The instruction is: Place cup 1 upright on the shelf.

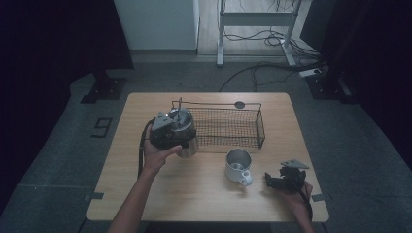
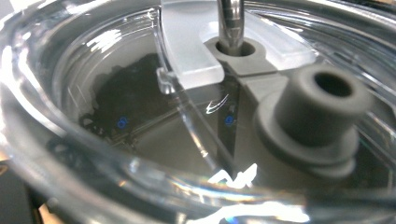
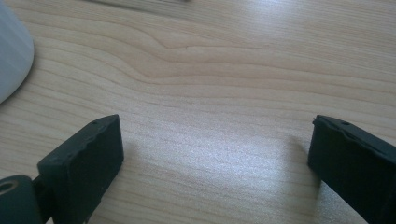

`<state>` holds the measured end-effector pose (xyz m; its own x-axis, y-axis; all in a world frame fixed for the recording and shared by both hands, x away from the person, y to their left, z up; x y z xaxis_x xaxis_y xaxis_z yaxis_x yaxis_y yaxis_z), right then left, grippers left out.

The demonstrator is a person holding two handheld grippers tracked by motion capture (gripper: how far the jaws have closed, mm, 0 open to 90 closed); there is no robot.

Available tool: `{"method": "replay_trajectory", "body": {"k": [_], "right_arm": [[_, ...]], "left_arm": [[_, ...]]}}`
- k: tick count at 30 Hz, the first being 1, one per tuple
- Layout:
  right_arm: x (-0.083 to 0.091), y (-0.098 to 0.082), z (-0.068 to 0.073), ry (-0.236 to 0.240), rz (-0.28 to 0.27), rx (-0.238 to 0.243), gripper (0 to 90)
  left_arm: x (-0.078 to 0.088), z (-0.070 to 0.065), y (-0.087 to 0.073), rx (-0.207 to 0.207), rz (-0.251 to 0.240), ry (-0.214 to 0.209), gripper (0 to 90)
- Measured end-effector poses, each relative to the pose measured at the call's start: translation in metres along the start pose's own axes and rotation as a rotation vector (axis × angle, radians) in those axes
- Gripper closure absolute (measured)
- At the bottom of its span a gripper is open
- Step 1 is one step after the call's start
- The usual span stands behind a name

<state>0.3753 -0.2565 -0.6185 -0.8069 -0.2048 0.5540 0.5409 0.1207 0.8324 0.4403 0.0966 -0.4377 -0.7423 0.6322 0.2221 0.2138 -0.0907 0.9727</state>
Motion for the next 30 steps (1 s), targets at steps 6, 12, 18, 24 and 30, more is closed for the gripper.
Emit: {"method": "replay_trajectory", "body": {"k": [6,12,18,24,30], "right_arm": [[0.000,0.000,0.000,-0.002,0.001,0.001,3.4],[0.000,0.000,0.000,0.001,0.001,0.001,3.5],[0.000,0.000,0.000,0.001,-0.002,0.001,3.9],[0.000,0.000,0.000,-0.002,-0.002,-0.001,4.0],[-0.001,0.001,0.000,-0.004,0.003,-0.004,3.5]], "left_arm": [[-0.005,0.002,0.003,-0.005,-0.003,0.009,3.7],[-0.009,0.004,0.007,-0.019,-0.008,0.036,3.7],[-0.015,0.005,0.006,-0.006,-0.001,0.054,3.7],[-0.019,0.006,0.008,0.020,-0.007,0.047,3.7],[-0.026,0.006,0.009,0.008,-0.001,0.038,3.7]]}}
Point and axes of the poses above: each handheld gripper's, and its own axes: x roughly backward along the jaws, y roughly out of its top, z roughly to its left, the point moved 9 cm from there along -x, roughly forward along the jaws, and after that the axes turned 10 degrees about -z, right-handed, at the moved point
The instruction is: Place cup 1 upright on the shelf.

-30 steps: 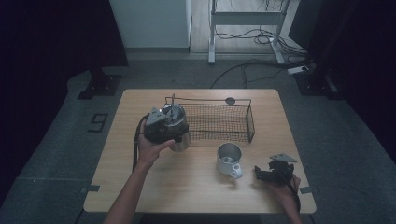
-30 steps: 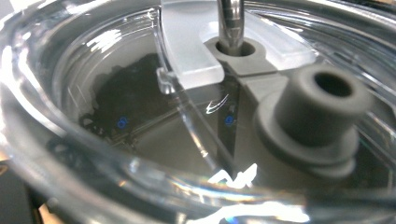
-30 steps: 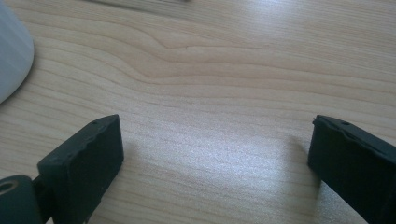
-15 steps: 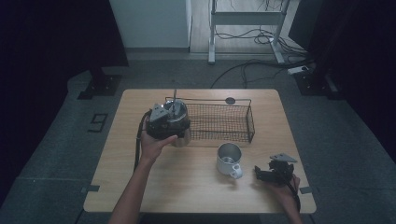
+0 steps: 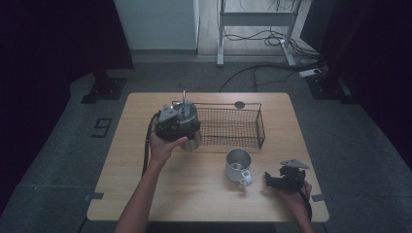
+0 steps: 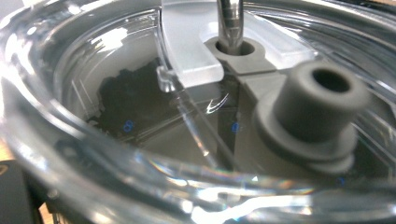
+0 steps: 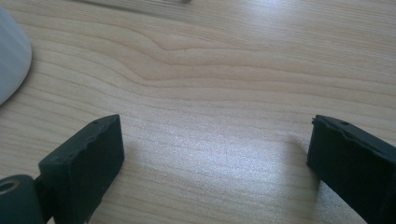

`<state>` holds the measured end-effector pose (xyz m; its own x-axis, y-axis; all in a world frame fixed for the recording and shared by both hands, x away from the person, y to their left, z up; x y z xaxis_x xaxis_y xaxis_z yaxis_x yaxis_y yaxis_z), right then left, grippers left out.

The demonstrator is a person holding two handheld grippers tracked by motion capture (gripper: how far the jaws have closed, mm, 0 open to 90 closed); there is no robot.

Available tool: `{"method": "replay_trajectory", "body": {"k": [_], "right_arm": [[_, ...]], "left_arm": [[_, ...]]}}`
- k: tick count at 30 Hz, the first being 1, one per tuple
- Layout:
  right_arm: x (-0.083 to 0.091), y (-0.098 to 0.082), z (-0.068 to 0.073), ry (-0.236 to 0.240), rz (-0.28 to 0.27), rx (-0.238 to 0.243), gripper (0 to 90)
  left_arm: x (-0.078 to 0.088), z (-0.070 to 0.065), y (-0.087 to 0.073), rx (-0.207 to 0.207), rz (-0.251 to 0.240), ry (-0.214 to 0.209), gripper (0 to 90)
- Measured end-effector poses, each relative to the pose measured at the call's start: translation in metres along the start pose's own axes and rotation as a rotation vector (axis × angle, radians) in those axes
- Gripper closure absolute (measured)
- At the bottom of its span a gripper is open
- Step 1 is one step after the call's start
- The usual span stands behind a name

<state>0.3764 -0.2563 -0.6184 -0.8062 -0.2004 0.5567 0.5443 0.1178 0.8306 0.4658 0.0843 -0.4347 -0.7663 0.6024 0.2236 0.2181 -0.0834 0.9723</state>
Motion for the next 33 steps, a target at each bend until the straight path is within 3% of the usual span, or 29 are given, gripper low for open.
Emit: {"method": "replay_trajectory", "body": {"k": [13,22,25,33], "right_arm": [[0.001,0.001,0.002,0.009,-0.012,0.010,6.6],[0.001,0.000,0.002,0.003,-0.016,0.009,7.8],[0.001,0.000,0.002,0.004,-0.018,0.007,7.8],[0.001,0.000,0.002,0.003,-0.017,0.005,8.2]], "left_arm": [[-0.014,0.006,0.006,0.021,-0.008,-0.013,3.7],[-0.024,0.003,0.011,-0.002,-0.004,-0.017,3.7],[-0.028,0.003,0.011,0.011,-0.006,-0.026,3.7],[-0.036,0.010,0.012,0.012,0.008,-0.009,3.7]]}}
Point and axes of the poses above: each handheld gripper's, and its own axes: x roughly backward along the jaws, y roughly out of its top, z roughly to its left, the point moved 9 cm from there along -x, roughly forward along the jaws, and after that the axes turned 10 degrees about -z, right-handed, at the moved point
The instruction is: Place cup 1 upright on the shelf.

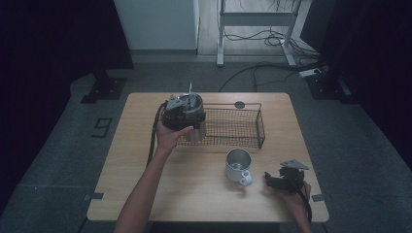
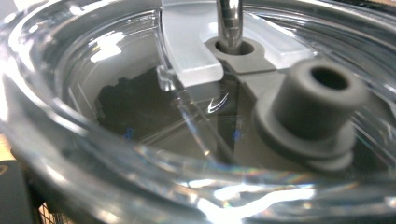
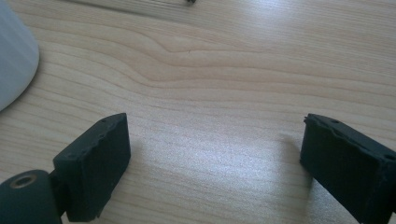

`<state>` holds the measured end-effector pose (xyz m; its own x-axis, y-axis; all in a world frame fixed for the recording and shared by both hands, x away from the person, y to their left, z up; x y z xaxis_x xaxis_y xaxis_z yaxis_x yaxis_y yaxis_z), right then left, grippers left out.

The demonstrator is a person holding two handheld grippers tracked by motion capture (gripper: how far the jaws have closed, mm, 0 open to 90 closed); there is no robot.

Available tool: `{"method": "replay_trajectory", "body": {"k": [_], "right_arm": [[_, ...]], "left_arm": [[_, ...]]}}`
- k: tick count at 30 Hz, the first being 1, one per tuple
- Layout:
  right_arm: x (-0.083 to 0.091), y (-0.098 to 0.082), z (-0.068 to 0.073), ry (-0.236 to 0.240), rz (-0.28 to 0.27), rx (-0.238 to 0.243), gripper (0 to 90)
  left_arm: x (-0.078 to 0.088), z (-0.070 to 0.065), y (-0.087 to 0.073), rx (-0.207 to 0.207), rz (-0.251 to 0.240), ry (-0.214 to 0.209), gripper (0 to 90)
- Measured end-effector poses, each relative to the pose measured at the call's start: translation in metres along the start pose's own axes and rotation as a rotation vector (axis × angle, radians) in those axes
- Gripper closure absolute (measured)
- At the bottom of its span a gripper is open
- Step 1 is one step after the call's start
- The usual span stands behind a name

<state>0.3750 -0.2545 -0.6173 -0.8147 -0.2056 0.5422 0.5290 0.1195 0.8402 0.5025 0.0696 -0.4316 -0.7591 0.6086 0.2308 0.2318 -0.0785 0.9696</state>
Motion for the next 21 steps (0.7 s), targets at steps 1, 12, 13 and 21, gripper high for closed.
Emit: {"method": "replay_trajectory", "body": {"k": [1,12,13,21], "right_arm": [[0.000,0.000,0.000,-0.001,0.000,-0.001,8.4],[0.000,0.000,-0.001,-0.006,-0.001,-0.004,9.2],[0.000,0.000,-0.001,-0.006,-0.001,-0.004,9.2],[0.000,0.000,-0.001,-0.008,-0.002,-0.004,9.5]], "left_arm": [[-0.001,0.001,0.000,0.003,0.001,0.005,3.8],[-0.012,0.003,0.003,-0.016,0.006,0.011,3.7],[-0.013,0.003,0.003,-0.015,0.008,0.010,3.7],[-0.025,0.008,0.005,-0.020,0.020,0.016,3.8]]}}
Point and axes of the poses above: each handheld gripper's, and its own axes: x roughly backward along the jaws, y roughly out of its top, z roughly to its left, the point moved 9 cm from there along -x, roughly forward along the jaws, and after that the axes turned 10 degrees about -z, right-handed, at the moved point
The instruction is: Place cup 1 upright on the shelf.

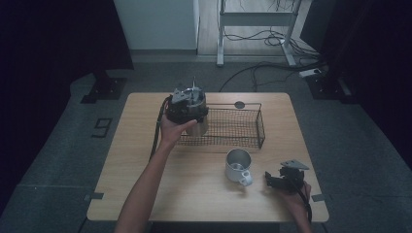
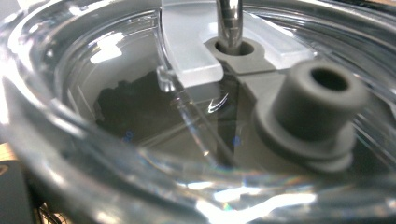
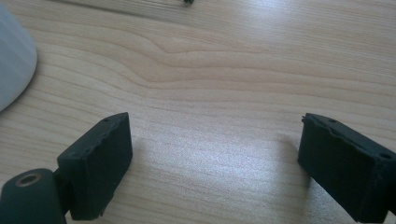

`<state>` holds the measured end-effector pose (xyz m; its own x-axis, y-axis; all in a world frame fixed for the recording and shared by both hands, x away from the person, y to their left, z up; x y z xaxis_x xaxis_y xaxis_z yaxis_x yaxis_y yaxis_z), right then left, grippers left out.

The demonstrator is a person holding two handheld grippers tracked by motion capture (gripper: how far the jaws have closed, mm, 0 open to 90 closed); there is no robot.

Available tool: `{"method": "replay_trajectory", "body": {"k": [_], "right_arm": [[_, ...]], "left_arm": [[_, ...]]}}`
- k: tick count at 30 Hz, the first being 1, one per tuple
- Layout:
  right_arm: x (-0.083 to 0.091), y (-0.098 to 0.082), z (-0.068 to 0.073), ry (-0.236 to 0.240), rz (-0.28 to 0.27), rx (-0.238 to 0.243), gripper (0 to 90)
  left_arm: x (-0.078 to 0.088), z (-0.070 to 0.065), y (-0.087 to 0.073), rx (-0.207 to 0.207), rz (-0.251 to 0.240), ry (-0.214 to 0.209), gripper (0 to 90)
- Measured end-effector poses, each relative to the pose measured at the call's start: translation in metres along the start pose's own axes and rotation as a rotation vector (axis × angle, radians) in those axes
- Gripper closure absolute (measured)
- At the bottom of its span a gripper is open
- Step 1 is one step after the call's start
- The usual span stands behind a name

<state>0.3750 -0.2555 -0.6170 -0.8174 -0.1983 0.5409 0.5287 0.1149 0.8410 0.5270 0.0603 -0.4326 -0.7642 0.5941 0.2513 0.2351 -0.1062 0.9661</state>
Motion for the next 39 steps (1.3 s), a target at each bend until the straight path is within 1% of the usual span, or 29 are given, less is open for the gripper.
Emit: {"method": "replay_trajectory", "body": {"k": [3,15,19,32,39], "right_arm": [[0.000,0.000,0.000,0.000,0.000,0.000,9.5],[0.000,0.000,0.000,-0.001,0.000,0.000,9.5],[0.000,0.000,0.000,0.000,-0.001,0.000,9.5],[0.000,0.000,0.000,0.000,0.000,0.000,9.6],[0.000,0.000,0.000,-0.001,0.000,0.001,9.6]], "left_arm": [[-0.003,0.004,-0.001,-0.012,0.013,0.015,3.7],[-0.017,0.015,0.000,0.021,0.016,0.041,3.8],[-0.020,0.017,-0.001,0.012,0.020,0.049,3.8],[-0.030,0.026,-0.015,0.028,0.043,0.071,3.8],[-0.036,0.032,-0.027,0.043,0.065,0.085,3.8]]}}
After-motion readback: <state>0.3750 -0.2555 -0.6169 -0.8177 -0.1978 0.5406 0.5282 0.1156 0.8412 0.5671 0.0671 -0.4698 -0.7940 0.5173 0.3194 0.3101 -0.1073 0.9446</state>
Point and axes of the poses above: each handheld gripper's, and its own axes: x roughly backward along the jaws, y roughly out of its top, z roughly to its left, the point moved 9 cm from there along -x, roughly forward along the jaws, and after that the axes turned 10 degrees about -z, right-handed, at the moved point
